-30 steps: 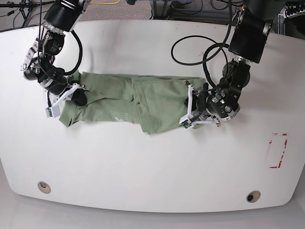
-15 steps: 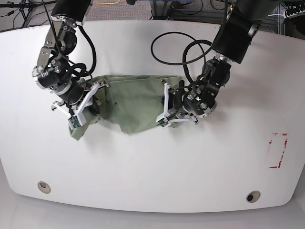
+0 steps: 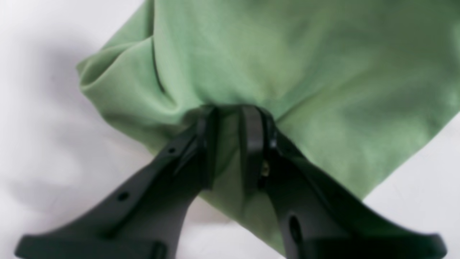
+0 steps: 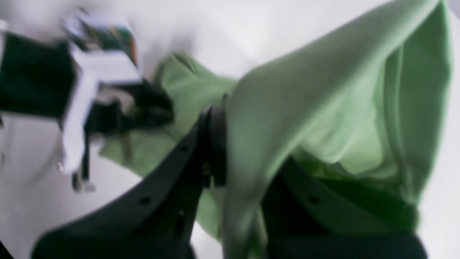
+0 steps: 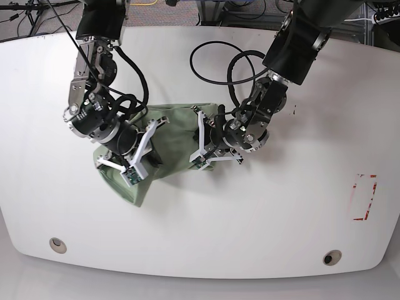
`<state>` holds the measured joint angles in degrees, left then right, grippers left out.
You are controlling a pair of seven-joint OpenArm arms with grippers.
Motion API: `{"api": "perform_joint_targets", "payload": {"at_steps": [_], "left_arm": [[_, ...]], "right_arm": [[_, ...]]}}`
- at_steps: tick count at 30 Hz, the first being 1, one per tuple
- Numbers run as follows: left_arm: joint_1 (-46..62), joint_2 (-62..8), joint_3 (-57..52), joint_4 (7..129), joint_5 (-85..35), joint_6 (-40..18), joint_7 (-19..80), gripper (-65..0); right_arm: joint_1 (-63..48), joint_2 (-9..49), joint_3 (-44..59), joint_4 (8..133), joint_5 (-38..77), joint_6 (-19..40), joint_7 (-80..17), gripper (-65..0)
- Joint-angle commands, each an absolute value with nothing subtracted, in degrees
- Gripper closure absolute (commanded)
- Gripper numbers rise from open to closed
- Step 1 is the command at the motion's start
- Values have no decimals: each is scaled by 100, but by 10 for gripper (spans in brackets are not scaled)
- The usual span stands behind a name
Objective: Fold the T-shirt properly
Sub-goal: 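Grasp both ends of the folded strip with both grippers, then fold the strip in half with the right gripper, left gripper releasing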
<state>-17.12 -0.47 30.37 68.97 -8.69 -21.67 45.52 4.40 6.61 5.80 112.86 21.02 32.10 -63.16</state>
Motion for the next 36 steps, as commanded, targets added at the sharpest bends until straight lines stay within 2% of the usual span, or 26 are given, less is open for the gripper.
{"api": "perform_joint_targets", "payload": {"at_steps": [1,5,14,18,24,28,31,36], "left_arm": [[-1552,-92,3090,6686,-611,-2193,5279,-103],[-1560,-92,3090,6668,-611,-2193,5279,-103],[-1569,-92,3090,6695,-611,-2193,5270,-103],[-1578,-92,3020,6695,-611,-2193,5270,-103],[-1578,4,2527,6703,-620,-2202,5270,-103],[-1578,66,2097,6703,-620,-2220,5270,-107],[-1578,84,1763,6756,-629,-2413,5244,-108],[-1578,233,1182,6958,-629,-2879,5165,-111]], "right_arm": [[567,602,356,11169,2211,3231,-5982,0],[576,611,40,10888,2211,3178,-5780,0],[576,488,22,10352,2220,3178,-5464,-6],[576,479,22,10123,2220,3178,-5393,-92],[549,435,13,10132,2220,3169,-5393,-325],[541,347,13,10229,2220,3169,-5402,-458],[532,338,13,10316,2220,3169,-5420,-484],[532,330,13,10484,2220,3169,-5429,-480]]}}
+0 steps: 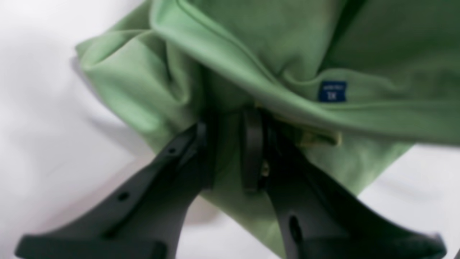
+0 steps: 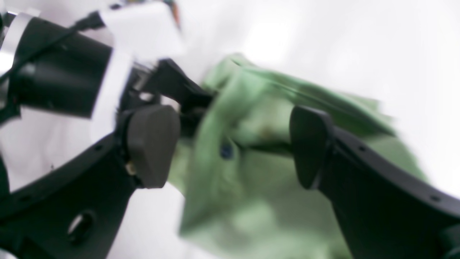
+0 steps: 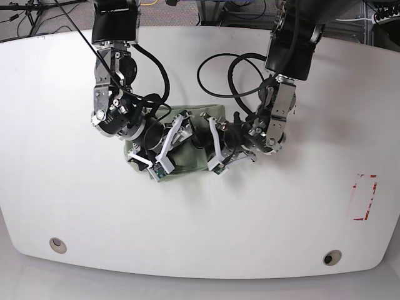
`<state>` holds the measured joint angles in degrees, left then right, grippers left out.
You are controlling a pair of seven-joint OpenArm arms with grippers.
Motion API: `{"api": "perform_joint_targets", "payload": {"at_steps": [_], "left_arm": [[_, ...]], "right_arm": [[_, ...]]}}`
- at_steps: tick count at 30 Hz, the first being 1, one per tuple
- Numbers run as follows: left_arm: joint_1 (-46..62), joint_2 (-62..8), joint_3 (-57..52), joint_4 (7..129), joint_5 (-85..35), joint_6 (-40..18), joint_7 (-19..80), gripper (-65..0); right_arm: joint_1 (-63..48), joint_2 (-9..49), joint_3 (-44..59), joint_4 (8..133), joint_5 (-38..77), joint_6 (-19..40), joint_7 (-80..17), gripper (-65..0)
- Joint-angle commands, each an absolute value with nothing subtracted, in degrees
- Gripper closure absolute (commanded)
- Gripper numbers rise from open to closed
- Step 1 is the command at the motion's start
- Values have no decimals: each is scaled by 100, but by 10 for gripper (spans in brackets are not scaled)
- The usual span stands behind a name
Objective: Fold the T-shirt properly
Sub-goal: 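Fold the strip in half with the right gripper, left gripper releasing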
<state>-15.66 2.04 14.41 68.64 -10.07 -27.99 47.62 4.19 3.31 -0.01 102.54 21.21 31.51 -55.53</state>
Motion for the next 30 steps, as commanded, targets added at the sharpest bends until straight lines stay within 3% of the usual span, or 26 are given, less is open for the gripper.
{"api": "perform_joint_targets", "payload": {"at_steps": [1,11,23,30], "left_arm": [[-1578,242,1051,7002,-629,-2967,5165,-118],[-1525,576,-66,7776,-629,-3600,5165,-381],[-1525,462,-681,8743,-1349,-3996,5174,-400],[-1727,-110,-1596,9051,-1534,-3987,5174,-399]], "right_arm": [[523,330,13,10545,2229,3169,-5429,-480],[189,374,13,11301,2229,3187,-5429,-480],[-110,400,-251,11556,2220,3231,-5429,-480],[-84,919,-1209,11512,2044,3169,-5130,-479]]}}
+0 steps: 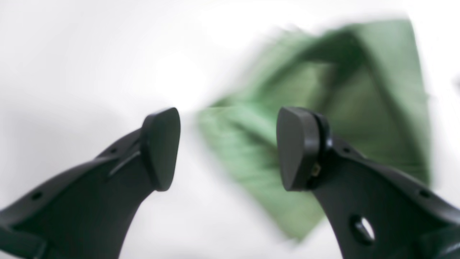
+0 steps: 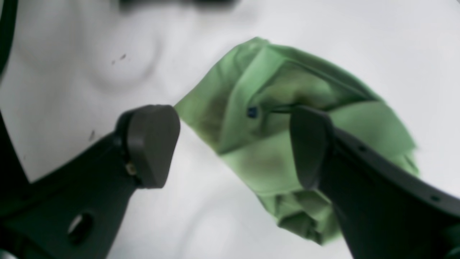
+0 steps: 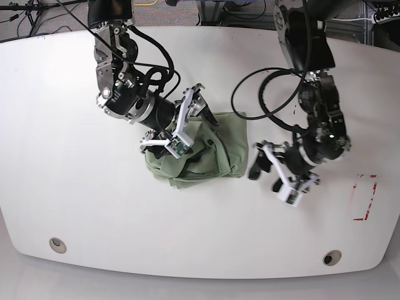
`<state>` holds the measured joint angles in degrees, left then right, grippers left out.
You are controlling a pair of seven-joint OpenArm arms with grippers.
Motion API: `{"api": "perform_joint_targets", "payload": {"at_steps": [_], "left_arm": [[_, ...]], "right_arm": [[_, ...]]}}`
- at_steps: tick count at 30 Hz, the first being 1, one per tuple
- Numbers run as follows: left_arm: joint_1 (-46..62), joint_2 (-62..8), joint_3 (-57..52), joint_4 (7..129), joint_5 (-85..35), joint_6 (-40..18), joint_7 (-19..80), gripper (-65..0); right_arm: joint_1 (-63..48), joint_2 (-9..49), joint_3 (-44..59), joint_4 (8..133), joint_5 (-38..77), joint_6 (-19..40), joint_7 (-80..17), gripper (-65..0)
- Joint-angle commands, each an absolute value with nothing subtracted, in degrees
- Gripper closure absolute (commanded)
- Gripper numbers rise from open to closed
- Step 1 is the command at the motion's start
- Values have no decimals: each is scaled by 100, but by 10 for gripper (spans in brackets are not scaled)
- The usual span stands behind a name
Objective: Fold the T-shirt properly
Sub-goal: 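Fold the strip in half with the right gripper, left gripper releasing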
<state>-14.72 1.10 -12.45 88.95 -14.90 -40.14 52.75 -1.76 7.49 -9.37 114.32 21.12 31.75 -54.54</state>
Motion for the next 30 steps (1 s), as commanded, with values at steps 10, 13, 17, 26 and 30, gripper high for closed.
{"api": "perform_joint_targets", "payload": {"at_steps": [10,13,17,26,30], "left_arm": [[-1771,-954,-2220,9051,-1552,-3987,5174,-399],[-1701,-1121,-2237,9051,-1552,-3996,5174,-399],[-1455,-1235,-2237,9051,-1560,-4000,5174,-399],[-1235,-1262,-2246,9042,-1560,-4000,5174,-399],[-1138,-1262,-2246,9051,-1560,-4000,5174,-399]], "right_arm": [[-84,1033,-2105,11169,-259,3231,-4418,-479],[-48,1024,-2255,10818,-857,3231,-4101,-479],[48,1024,-2290,10404,-1156,3240,-3767,-465],[171,1059,-2264,10088,-1209,3240,-3521,-59],[171,1024,-2281,10176,-1209,3240,-3521,0]]}}
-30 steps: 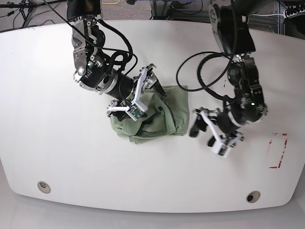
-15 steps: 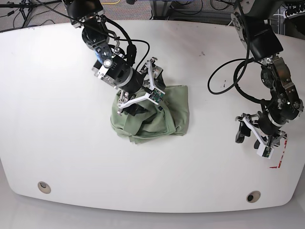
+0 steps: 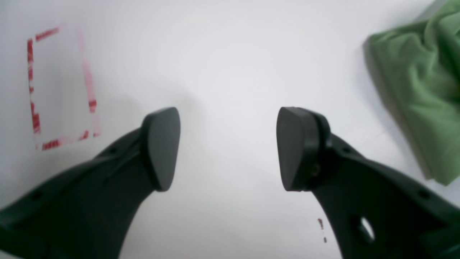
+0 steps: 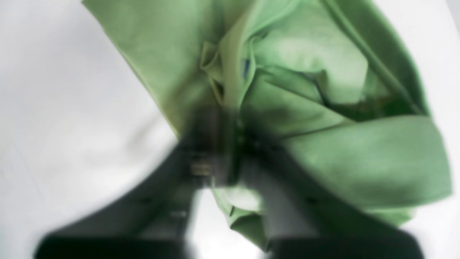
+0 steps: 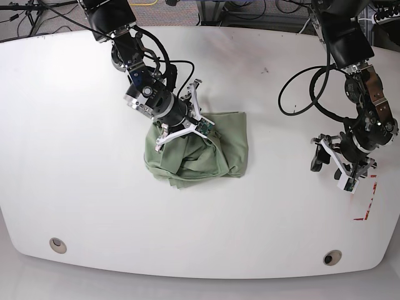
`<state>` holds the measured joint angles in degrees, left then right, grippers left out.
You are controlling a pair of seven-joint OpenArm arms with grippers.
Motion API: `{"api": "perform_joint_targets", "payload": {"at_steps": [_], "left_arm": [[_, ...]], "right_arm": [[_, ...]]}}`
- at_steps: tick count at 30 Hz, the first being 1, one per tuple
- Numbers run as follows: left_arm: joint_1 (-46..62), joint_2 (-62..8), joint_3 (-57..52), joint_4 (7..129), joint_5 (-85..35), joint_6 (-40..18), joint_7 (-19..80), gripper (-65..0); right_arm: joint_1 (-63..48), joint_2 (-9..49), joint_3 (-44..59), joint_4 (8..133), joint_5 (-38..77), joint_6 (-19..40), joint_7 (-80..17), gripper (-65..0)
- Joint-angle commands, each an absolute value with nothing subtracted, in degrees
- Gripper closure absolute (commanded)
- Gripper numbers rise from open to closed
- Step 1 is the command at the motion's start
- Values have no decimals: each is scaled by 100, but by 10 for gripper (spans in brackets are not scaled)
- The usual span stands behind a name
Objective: Fold the T-shirt properly
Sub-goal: 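Fold the strip in half with the right gripper, left gripper releasing, then drag the bundled shirt with the right gripper toward the left gripper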
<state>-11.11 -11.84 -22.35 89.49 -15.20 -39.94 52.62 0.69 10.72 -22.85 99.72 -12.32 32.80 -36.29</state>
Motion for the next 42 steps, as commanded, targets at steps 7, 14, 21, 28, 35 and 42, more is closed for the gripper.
{"api": "perform_joint_targets", "payload": {"at_steps": [7,14,21,28,35,42], "left_arm": [[-1130,-1253,-2246,9042,-1560,-4000,5174,-399],[-1015,-1253,-2229,9051,-1560,-4000,5174,-399],[-875,-1235,-2202,9051,-1552,-4000,5174,-399],[-752,-1226,-2202,9051,-1552,-4000,5174,-399],[-699,-1226,-2202,9051,-1552,-4000,5174,-399],[-699,-1226,-2202,9059,-1569,-4000,5174,-399]], "right_arm": [[171,681,-2281,10624,-1218,3231,-3697,-10],[391,251,-2290,11029,-1165,3231,-4101,-3],[532,-356,-2299,11020,-1165,3231,-4171,-5],[532,-743,-2334,10686,-1165,3231,-4171,-6],[532,-769,-3020,10229,-1174,3178,-4171,-6],[505,-787,-3380,9877,-1191,3169,-4171,-84]]}}
